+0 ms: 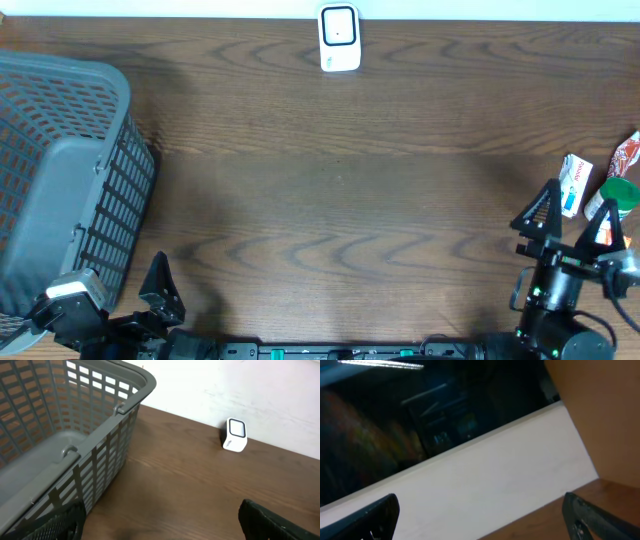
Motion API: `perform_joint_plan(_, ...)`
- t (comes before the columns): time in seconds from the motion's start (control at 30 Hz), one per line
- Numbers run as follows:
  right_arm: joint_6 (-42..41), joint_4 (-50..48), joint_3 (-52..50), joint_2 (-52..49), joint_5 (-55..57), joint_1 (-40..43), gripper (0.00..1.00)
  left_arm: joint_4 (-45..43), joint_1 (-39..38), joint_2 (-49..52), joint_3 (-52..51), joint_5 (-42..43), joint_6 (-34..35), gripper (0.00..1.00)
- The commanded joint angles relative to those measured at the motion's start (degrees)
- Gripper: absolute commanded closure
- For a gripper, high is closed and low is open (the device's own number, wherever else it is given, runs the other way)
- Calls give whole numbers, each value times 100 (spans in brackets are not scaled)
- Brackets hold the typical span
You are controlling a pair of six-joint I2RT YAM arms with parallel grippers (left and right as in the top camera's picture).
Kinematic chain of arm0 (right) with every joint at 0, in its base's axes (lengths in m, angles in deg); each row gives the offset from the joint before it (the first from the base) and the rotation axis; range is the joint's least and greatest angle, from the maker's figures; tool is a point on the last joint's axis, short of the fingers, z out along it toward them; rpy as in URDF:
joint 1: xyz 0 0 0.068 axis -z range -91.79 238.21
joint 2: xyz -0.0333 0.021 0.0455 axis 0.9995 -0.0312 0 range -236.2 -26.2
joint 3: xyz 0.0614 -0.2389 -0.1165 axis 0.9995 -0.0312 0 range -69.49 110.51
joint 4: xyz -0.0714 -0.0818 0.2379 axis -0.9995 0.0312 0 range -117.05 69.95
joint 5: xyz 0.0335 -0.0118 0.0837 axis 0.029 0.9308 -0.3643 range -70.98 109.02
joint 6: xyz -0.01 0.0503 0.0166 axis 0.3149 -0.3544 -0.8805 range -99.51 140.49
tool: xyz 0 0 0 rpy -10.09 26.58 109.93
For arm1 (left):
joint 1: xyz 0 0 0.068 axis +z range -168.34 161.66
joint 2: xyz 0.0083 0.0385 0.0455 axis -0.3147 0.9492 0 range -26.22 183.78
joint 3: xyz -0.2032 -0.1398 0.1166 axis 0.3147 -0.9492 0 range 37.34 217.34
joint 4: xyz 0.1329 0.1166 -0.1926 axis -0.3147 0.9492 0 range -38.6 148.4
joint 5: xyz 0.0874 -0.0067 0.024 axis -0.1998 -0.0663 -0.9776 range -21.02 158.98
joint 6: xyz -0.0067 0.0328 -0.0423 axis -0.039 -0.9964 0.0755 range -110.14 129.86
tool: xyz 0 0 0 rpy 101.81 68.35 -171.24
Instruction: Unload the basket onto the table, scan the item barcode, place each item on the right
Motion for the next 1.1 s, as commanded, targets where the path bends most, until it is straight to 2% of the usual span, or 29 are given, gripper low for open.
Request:
perform_joint_plan(0.0, -365, -415, -527, 356, 7, 223, 1, -20, -2, 0, 17, 31, 7, 3)
perform_joint_plan(0.17, -785, -1040, -1047, 354, 9, 400, 1, -20, -2, 0, 17, 31, 7, 3)
perform_joint_plan(0.33, -809, -1322, -1502, 354, 4, 474, 1, -20, -2, 0, 17, 31, 7, 3)
perform_joint_plan(0.6, -804, -350, -1558, 354, -649, 1071, 1, -20, -2, 0, 17, 31, 7, 2)
perform_joint_plan(0.87, -793, 1346, -1558, 354, -708, 1294, 1, -20, -2, 0, 17, 31, 7, 3)
perform_joint_plan(1.07, -365, 1327, -1558, 356, -789, 1294, 1, -20, -2, 0, 17, 31, 7, 3)
